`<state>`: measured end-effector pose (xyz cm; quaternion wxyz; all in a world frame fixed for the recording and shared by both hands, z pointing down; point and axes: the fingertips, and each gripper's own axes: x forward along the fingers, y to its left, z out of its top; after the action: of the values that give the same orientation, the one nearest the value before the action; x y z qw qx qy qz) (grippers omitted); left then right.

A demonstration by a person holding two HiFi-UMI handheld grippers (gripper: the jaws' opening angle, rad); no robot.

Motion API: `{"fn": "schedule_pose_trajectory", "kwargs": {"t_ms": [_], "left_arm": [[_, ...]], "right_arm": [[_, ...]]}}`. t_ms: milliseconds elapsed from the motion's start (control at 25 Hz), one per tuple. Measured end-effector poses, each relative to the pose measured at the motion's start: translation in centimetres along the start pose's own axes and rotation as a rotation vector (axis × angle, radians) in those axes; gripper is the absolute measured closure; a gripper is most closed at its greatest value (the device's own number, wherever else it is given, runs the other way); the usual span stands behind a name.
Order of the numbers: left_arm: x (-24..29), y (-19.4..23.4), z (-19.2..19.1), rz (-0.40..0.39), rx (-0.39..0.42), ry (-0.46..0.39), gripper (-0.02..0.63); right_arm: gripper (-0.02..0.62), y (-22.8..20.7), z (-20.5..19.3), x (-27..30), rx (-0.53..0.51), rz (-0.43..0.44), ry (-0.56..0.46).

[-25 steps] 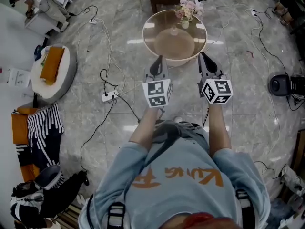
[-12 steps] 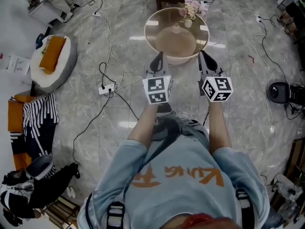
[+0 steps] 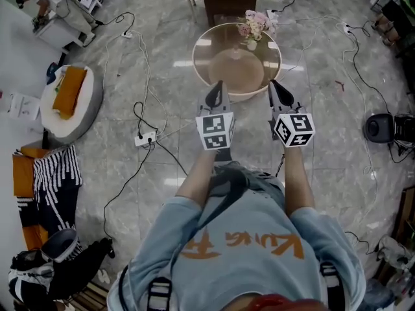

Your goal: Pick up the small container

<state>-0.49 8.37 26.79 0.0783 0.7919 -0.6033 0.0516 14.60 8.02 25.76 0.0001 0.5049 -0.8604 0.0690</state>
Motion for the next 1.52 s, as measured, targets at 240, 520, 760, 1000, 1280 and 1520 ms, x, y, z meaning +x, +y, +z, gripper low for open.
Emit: {"fn": "schedule_pose_trajectory", "kwargs": {"t_ms": [240, 520, 760, 1000, 1280, 1520], "left_arm": [[5.0, 1.8, -1.2, -0.028, -0.002, 0.046, 0.583], [12.7, 6.4, -3.0, -0.015, -0.017, 0.111, 0.583], [19.4, 11.3, -3.9, -0.04, -0.005, 0.166, 0.583], [26.0, 15.7, -5.2, -0.088, -0.002, 0.202, 0.583], [30.7, 15.6, -9.9, -0.164, -0.023, 0.283, 0.583], [34.4, 15.4, -15.2, -0.168, -0.053, 0.324, 0.583]], "right_arm": [[0.581, -2.5, -1.4, 4.4, 0.028, -0.035, 0.031], [0.581, -3.5, -4.0, 13.0, 0.035, -0.006, 0.084], [0.581, -3.6, -6.0, 21.8, 0.017, -0.011, 0.163], [0.581, -3.9, -8.3, 29.4, 0.017, -0.028, 0.218], [0.581, -5.9, -13.2, 31.4, 0.023, -0.05, 0.319], [0.581, -9.2, -19.8, 32.9, 0.039, -0.061, 0.391]]}}
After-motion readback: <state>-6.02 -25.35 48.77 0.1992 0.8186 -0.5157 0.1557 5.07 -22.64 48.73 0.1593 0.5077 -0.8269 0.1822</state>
